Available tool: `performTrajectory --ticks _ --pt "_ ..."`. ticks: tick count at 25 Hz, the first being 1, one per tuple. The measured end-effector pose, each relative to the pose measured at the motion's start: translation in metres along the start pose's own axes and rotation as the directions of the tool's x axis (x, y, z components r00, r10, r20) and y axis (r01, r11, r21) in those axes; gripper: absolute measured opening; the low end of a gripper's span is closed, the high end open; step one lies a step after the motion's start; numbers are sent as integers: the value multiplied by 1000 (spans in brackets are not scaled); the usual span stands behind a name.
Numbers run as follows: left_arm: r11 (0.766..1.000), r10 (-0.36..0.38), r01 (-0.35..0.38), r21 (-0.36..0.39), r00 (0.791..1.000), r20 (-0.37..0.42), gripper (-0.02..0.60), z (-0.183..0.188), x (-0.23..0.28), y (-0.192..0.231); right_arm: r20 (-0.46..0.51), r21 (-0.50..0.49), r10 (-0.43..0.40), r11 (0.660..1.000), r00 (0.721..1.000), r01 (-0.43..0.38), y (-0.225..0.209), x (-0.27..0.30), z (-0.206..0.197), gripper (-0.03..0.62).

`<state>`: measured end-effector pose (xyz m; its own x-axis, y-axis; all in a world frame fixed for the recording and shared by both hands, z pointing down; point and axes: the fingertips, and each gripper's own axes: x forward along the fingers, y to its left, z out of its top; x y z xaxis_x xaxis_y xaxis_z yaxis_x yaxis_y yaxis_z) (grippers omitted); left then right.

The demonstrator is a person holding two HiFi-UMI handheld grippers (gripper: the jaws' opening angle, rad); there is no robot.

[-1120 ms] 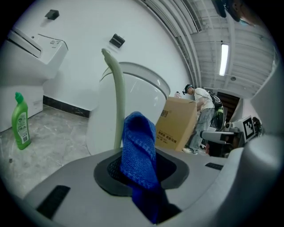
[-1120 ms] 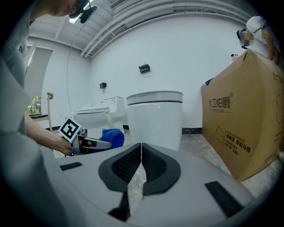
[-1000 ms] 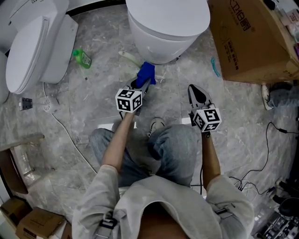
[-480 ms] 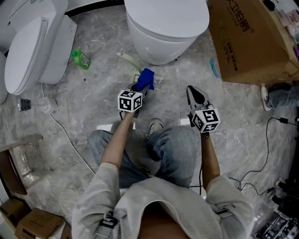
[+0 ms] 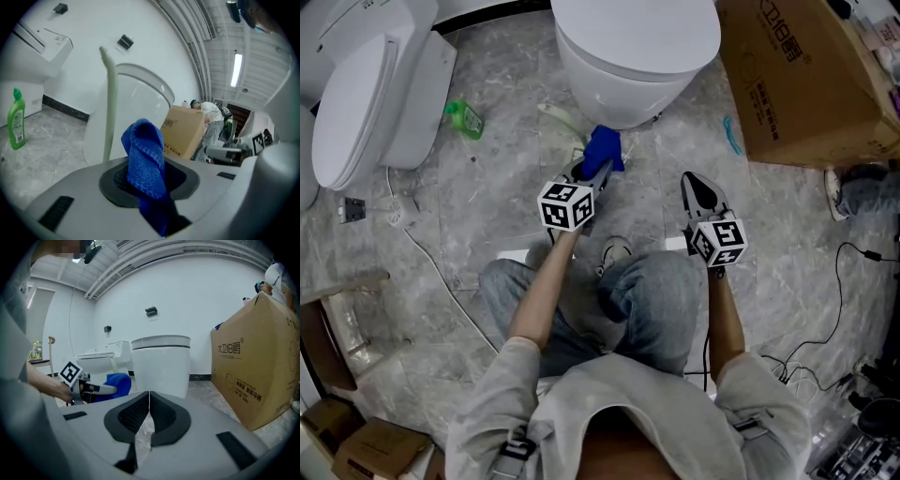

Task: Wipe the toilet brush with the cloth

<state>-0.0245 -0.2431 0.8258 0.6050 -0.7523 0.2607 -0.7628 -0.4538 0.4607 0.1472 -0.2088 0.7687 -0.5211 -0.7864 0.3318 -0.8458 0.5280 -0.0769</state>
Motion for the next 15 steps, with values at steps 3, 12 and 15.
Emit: performTrajectory --ticks 3,12,15 --pt "1000 -19 19 5 991 130 117 59 -8 -19 2 3 8 1000 1000 -8 6 1 -1 31" --pt "997 14 13 -81 943 333 117 143 -44 -13 18 -5 19 1000 1000 -19 13 6 4 31" --pt "991 42 2 -133 944 328 117 132 -48 -1 15 -2 24 1000 1000 -24 16 7 5 32"
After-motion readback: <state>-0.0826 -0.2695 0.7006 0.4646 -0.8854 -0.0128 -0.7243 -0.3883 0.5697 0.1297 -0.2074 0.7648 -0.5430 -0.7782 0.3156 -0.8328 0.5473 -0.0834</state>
